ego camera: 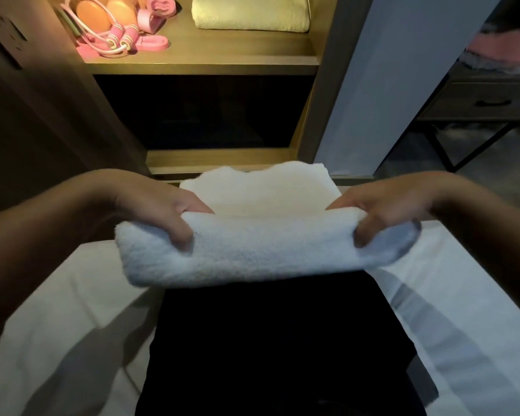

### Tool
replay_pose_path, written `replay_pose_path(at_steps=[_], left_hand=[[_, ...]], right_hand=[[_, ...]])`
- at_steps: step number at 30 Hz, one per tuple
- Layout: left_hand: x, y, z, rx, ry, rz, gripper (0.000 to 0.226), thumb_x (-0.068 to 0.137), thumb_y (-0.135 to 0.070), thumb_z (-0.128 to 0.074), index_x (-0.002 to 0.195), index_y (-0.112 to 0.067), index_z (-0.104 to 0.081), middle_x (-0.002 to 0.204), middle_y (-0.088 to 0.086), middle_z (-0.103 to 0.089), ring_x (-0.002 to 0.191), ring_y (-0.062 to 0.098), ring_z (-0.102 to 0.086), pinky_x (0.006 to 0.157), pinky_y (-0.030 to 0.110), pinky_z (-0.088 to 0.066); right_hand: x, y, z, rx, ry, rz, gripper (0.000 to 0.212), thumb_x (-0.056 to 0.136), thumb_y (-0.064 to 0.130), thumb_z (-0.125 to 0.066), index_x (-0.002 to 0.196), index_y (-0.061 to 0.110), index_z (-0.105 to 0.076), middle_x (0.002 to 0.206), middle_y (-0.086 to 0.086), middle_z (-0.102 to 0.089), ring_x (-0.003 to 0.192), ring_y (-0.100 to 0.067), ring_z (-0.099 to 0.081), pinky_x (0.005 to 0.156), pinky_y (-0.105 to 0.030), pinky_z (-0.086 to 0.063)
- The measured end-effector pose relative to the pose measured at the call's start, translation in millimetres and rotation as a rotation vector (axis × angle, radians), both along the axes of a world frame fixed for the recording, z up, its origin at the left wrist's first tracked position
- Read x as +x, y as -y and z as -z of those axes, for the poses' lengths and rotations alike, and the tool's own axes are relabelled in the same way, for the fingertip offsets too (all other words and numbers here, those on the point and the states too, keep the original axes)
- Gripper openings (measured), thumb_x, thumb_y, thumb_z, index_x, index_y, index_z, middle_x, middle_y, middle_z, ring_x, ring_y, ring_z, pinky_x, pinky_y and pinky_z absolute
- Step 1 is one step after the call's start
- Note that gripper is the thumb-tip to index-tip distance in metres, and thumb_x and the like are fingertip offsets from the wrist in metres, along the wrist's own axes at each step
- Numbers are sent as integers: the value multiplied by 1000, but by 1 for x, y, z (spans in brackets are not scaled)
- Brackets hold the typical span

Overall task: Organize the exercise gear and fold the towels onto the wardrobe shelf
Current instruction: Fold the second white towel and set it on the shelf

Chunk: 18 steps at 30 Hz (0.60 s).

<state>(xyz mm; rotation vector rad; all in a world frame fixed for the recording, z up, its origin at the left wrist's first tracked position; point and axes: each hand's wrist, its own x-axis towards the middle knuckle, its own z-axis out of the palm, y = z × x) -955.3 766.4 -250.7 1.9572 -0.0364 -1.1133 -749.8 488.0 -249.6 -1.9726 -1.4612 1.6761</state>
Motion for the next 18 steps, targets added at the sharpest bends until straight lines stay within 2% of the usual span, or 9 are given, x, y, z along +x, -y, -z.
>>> replay_pose_path(at_steps=[2,3,6,9,11,13,15,18], left_hand=[[7,-12,0,-120,-234,3,53,69,-34,-70,117,-14,-62,116,9,-67,110,31,-64,89,43,-53],[11,-17,1,-136,-294,-9,56,69,-34,-71,120,-14,-60,118,9,-67,111,32,-63,89,41,-53],[21,-36,5,-25,-262,-30,64,67,-43,-71,123,-15,-58,118,7,-68,111,29,-64,93,42,-53],[29,-58,9,198,-79,-144,60,70,-57,-74,117,-21,-62,112,2,-70,103,19,-68,92,38,-54],[31,-70,18,362,97,-312,56,70,-65,-68,108,-24,-65,104,-1,-70,96,14,-68,89,34,-52],[32,-75,38,442,202,-515,51,69,-60,-64,102,-22,-64,101,0,-67,94,17,-65,85,33,-50],[29,-72,63,442,240,-788,43,75,-50,-71,103,-18,-62,103,2,-64,92,18,-61,76,32,-48],[21,-64,95,362,264,-1194,40,78,-46,-76,104,-20,-62,109,0,-61,92,15,-57,69,30,-45]], right_hand=[[13,-2,1,-128,-190,4,44,78,8,-63,122,8,-59,116,-8,-68,108,-28,-65,91,-42,-54],[18,-5,4,-173,-250,25,46,80,8,-62,125,4,-56,119,-13,-67,109,-33,-64,91,-45,-54],[38,-17,16,-170,-188,148,42,81,18,-63,122,7,-59,117,-14,-68,105,-32,-67,85,-39,-56],[59,-28,29,-93,-8,358,50,73,40,-80,114,17,-62,113,-7,-71,100,-24,-70,81,-34,-55],[69,-36,41,-48,40,583,54,64,45,-78,109,20,-63,109,-5,-71,98,-23,-70,81,-36,-55],[73,-44,55,-9,78,780,41,73,42,-77,104,20,-63,105,-5,-69,96,-24,-67,78,-35,-54],[73,-51,69,12,113,954,30,84,40,-71,103,20,-63,105,-4,-67,91,-20,-65,71,-32,-51],[72,-49,76,-62,-80,1123,32,92,41,-58,106,13,-64,103,-11,-72,75,-20,-69,60,-28,-50]])
